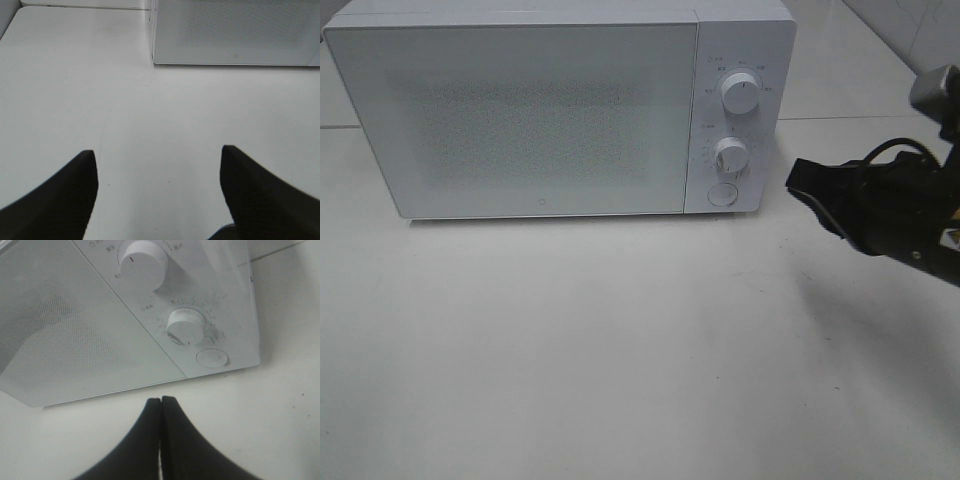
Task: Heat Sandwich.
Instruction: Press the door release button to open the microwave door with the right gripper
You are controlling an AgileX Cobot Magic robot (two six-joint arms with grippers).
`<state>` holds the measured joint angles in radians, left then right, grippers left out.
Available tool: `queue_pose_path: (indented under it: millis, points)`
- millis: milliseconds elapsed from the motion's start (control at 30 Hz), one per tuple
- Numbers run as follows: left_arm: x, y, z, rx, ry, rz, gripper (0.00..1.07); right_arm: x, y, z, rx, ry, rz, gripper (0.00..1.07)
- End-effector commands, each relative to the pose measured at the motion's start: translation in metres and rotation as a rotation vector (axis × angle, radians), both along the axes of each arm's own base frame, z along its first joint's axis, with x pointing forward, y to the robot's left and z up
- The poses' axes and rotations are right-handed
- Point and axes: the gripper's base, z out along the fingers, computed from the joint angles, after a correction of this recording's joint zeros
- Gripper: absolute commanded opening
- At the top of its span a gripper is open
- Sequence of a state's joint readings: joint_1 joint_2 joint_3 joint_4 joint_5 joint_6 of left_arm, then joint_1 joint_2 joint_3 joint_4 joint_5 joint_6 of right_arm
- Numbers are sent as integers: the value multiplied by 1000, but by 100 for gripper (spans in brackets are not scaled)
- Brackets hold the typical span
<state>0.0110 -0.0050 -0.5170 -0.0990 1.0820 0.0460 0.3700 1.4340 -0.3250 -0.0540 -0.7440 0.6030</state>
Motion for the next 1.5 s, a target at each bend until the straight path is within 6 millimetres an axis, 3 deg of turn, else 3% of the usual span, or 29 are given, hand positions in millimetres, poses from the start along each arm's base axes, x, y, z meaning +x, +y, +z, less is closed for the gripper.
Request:
queue_pose_path:
  millis: [33, 267, 633, 767, 1100, 1500]
  points:
    - [0, 0, 1, 0, -18, -3, 66, 4, 7, -10, 68, -8, -48, 0]
    - [0, 0, 1, 0, -18, -3, 66, 23, 34, -40, 169, 82, -179, 0]
    - [0, 0, 1, 0, -18, -3, 66, 62, 56, -50, 462, 163, -332, 0]
    - [0, 0, 1, 0, -18, -3, 66, 69, 61, -55, 520, 210, -367, 0]
    - [0, 0, 1, 0, -18, -3, 66, 87, 57, -66, 653, 298, -645, 0]
    - [0, 0, 1, 0, -18, -3, 66, 111, 73, -73, 670, 310, -639, 0]
